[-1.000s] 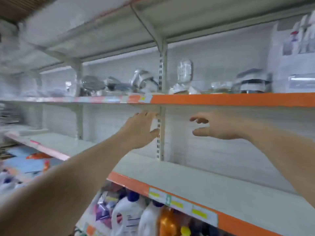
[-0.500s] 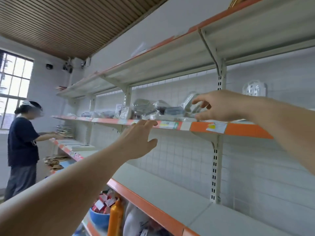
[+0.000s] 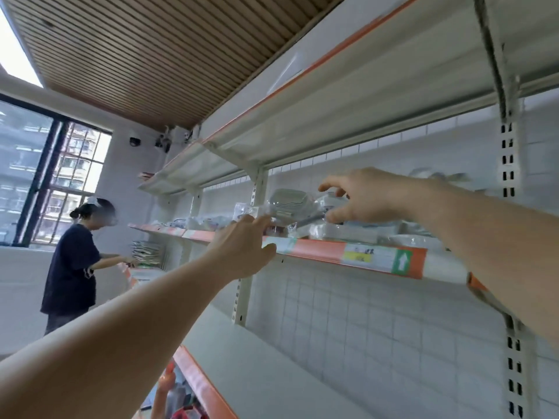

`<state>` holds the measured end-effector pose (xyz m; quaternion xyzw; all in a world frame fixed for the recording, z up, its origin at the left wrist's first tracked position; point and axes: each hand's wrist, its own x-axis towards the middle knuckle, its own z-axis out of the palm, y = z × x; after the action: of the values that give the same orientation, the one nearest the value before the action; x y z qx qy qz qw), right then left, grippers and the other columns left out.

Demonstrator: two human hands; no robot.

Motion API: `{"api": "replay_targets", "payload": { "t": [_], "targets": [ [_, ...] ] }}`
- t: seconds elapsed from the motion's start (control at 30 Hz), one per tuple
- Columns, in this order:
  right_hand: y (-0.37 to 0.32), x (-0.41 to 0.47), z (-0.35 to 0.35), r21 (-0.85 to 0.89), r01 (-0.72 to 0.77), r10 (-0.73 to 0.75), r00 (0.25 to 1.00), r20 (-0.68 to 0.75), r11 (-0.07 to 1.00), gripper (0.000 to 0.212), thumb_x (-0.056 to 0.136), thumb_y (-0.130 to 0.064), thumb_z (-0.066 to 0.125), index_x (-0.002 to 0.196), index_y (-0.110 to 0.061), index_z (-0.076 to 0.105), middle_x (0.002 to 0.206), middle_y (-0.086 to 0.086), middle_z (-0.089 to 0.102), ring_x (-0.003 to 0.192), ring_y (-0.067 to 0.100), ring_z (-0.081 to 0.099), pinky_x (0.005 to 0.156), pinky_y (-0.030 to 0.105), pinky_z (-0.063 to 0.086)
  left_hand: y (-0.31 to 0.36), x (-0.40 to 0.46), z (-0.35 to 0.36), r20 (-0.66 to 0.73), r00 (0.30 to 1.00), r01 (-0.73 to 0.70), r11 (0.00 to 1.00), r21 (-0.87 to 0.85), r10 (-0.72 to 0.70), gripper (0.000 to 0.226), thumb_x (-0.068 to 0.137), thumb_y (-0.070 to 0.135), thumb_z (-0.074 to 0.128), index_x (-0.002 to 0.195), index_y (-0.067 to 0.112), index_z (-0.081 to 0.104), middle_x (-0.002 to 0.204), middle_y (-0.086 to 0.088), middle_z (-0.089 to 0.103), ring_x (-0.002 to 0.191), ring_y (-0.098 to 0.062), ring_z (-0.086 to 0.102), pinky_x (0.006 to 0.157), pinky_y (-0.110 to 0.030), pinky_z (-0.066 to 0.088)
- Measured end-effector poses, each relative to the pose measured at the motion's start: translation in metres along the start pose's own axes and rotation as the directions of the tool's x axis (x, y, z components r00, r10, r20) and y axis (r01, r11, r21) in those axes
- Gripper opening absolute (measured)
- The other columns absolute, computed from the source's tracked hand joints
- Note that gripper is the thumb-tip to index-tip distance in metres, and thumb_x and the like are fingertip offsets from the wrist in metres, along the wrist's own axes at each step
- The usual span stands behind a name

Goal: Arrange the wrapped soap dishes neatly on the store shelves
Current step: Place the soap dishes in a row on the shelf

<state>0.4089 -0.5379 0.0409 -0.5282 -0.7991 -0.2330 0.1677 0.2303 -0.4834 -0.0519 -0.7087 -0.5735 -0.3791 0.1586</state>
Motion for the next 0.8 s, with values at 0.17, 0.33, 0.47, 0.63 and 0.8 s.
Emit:
{"api": "replay_targets", "payload": {
  "t": [0.17,0.33,0.47,0.63,0.8],
  "targets": [
    [-0.016,0.07,0.03,-0.067,-0.006,0.003,0.999,-0.049,0.998,0.061,0.088,-0.038,0.06,0.142,-0.027,0.035,0.14,0.004,0.044,0.121,0.022,0.048,0.094,0.029,0.038,-0.055,0.053,0.033,-0.035,0.997,0.063,0.998,-0.027,-0.064,0.05,0.092,0.037,0.049,0.139,0.02,0.038,0.135,-0.011,0.045,0.118,-0.032,0.047,0.098,-0.041,0.039],
    [-0.03,0.141,0.06,-0.139,-0.064,0.052,0.995,-0.088,0.988,0.062,0.088,-0.037,0.06,0.143,-0.028,0.033,0.143,0.001,0.042,0.124,0.021,0.045,0.088,0.026,0.033,-0.106,0.125,0.073,-0.016,0.999,0.042,0.993,-0.115,-0.044,0.055,0.091,0.043,0.047,0.139,0.017,0.037,0.137,-0.013,0.041,0.122,-0.033,0.043,0.098,-0.04,0.039],
    [-0.036,0.207,0.089,-0.197,-0.158,0.145,0.986,-0.081,0.968,0.063,0.087,-0.037,0.062,0.142,-0.028,0.033,0.142,0.001,0.043,0.101,0.017,0.051,0.081,0.024,0.033,-0.142,0.192,0.111,0.056,0.998,0.006,0.982,-0.188,0.004,0.068,0.088,0.05,0.05,0.143,0.016,0.029,0.143,-0.012,0.036,0.128,-0.035,0.038,0.101,-0.042,0.035],
    [-0.028,0.285,0.114,-0.291,-0.271,0.272,0.962,-0.039,0.918,0.077,0.08,-0.033,0.07,0.144,-0.026,0.028,0.137,0.004,0.044,0.104,0.021,0.047,0.079,0.026,0.035,-0.164,0.254,0.143,0.121,0.984,-0.094,0.952,-0.291,0.134,0.096,0.078,0.054,0.062,0.149,0.028,0.003,0.146,-0.01,0.025,0.135,-0.032,0.027,0.11,-0.046,0.025],
    [-0.005,0.332,0.146,-0.39,-0.39,0.432,0.902,0.021,0.834,0.108,0.069,-0.037,0.079,0.149,-0.031,0.006,0.144,0.005,0.027,0.128,0.025,0.036,0.101,0.044,0.039,-0.166,0.288,0.165,0.081,0.953,-0.267,0.934,-0.238,0.293,0.1,0.073,0.056,0.067,0.146,0.019,0.01,0.144,-0.005,0.022,0.133,-0.031,0.025,0.107,-0.038,0.031]
  ]
}}
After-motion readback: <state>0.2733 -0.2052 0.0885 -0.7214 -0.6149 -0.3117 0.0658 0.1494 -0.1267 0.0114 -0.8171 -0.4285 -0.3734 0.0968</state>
